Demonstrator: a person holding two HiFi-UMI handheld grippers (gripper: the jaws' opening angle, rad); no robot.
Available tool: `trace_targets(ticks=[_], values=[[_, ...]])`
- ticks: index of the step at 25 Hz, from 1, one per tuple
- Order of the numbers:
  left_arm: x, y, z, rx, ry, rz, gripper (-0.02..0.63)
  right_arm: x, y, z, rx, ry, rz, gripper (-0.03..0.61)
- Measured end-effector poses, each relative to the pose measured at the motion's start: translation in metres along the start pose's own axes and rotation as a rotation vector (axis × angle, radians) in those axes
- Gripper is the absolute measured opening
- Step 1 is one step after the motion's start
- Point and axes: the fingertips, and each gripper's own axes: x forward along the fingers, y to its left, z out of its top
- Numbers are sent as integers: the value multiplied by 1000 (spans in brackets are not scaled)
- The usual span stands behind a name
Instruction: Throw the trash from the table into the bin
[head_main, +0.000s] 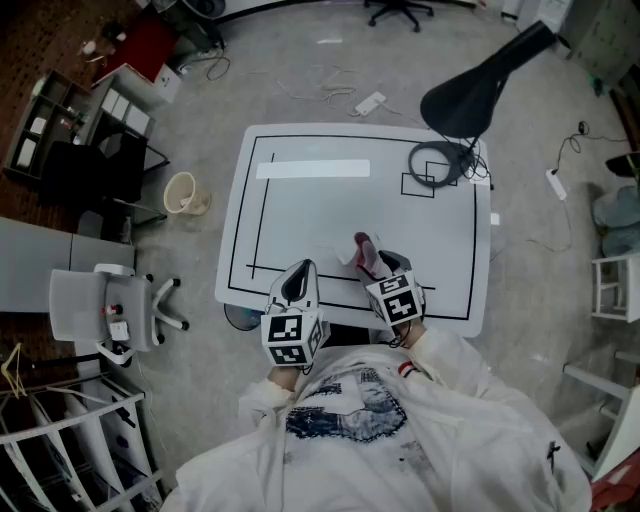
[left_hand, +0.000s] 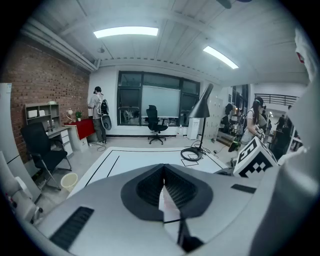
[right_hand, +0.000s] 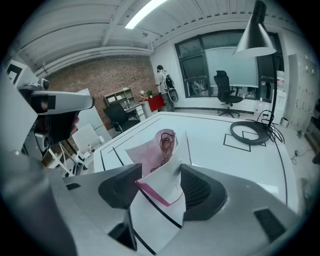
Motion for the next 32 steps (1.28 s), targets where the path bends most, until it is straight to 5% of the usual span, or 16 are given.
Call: trace_targets(ticks=[6, 14, 32], values=[[0, -2, -1, 1, 0, -7, 8, -6, -8, 1, 0, -15, -40, 212], [-2, -9, -3, 1, -8, -18, 8, -21, -22, 1, 3, -65, -110, 54], [-17, -81, -4, 52, -44, -96, 8, -91, -41, -23, 75, -195, -121, 40]])
